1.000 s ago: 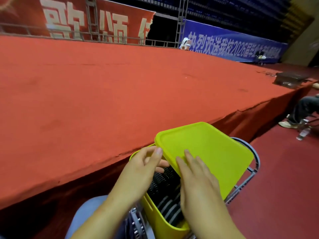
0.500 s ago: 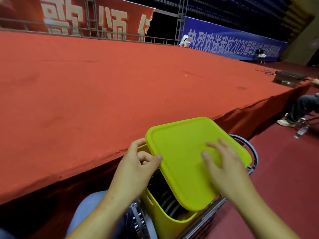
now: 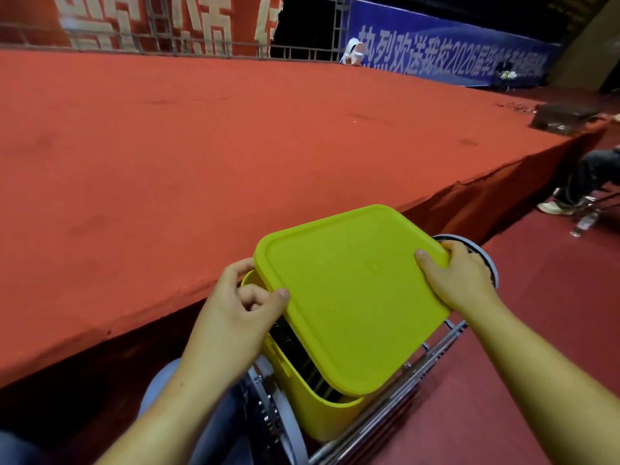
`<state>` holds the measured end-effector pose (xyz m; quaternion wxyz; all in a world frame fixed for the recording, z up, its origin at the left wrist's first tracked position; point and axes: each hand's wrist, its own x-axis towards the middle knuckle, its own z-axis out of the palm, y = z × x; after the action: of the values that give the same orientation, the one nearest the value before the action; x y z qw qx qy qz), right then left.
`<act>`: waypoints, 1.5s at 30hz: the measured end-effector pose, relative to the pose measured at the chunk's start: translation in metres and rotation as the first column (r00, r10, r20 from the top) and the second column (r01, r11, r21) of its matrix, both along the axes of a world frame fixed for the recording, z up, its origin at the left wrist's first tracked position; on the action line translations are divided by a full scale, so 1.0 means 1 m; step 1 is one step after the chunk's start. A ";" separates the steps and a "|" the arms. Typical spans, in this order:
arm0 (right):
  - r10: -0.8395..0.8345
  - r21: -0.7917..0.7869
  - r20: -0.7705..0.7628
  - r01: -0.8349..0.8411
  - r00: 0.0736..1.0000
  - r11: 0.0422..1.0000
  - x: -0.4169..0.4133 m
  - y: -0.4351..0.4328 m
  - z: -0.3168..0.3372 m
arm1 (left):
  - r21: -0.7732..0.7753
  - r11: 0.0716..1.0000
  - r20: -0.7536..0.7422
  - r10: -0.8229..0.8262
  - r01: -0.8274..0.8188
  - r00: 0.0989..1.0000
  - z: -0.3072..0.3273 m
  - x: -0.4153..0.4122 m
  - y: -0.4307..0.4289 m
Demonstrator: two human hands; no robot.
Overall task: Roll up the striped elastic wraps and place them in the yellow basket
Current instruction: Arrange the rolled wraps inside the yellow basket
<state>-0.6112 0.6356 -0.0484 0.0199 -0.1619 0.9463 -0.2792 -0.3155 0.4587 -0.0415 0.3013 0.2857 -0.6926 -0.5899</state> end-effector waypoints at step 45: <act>0.058 0.295 -0.077 -0.033 0.995 0.955 0.025 -0.013 0.002 | -0.014 0.981 0.083 0.195 -0.194 0.977 -0.039 0.008 -0.016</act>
<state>-0.5864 0.6223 -0.0464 0.0101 -0.1907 0.9732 -0.1280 -0.3071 0.4429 -0.0804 0.3289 0.3756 -0.6750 -0.5432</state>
